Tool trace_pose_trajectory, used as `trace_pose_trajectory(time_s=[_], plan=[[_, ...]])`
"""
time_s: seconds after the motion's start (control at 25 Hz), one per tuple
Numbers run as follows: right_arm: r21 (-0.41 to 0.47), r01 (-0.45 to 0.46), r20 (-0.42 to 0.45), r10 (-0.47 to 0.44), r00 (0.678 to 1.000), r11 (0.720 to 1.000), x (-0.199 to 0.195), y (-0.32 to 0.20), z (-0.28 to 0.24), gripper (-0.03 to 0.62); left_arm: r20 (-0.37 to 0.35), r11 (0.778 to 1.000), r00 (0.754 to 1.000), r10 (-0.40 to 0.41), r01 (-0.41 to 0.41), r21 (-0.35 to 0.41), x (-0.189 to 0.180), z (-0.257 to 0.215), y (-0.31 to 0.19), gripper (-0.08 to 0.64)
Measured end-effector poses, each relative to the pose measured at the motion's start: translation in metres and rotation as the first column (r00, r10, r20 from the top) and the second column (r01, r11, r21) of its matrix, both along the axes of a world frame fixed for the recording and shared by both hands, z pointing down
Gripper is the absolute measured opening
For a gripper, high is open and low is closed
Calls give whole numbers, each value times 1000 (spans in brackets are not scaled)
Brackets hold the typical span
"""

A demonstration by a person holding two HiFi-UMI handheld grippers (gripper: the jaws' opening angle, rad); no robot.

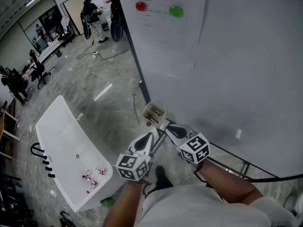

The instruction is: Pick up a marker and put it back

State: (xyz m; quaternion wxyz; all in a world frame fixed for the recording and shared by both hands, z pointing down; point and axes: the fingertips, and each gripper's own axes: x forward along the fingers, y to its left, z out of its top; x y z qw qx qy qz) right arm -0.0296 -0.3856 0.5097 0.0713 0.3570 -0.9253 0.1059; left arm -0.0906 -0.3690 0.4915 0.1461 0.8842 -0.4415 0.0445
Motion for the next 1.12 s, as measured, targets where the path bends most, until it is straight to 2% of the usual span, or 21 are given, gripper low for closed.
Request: trace_pose_trajectory(time_s=[0.32,0.48,0.68,0.76,0.88,1.12], plan=[[-133,-103,-56,96,994,986,-19,-81,77,84,3,987,995,100,-99,-126,-23,57,-72,2],[-153,-148,-58,141,988,977,-19,-114,105,123,3,976,990,141,-138,-171,-31,87,-95,2],[-150,-138,-79,127,989,979,-31,-126,122,129,-1,959,983,184,-179,-218,-34,113,-105,2],[-141,-143,-90,131,987,980,-33,-127,124,126,-5,954,980,200,-196,-228,-32,117,-105,2],[-97,-146,-103,136,985,984,-34,-130,115,72,-7,950,975,222,-218,-224,-27,115,-105,2],[-20,-133,-79,131,988,991,-32,-117,57,67,-28,963,977,210,-212,-165,-29,78,-107,2]])
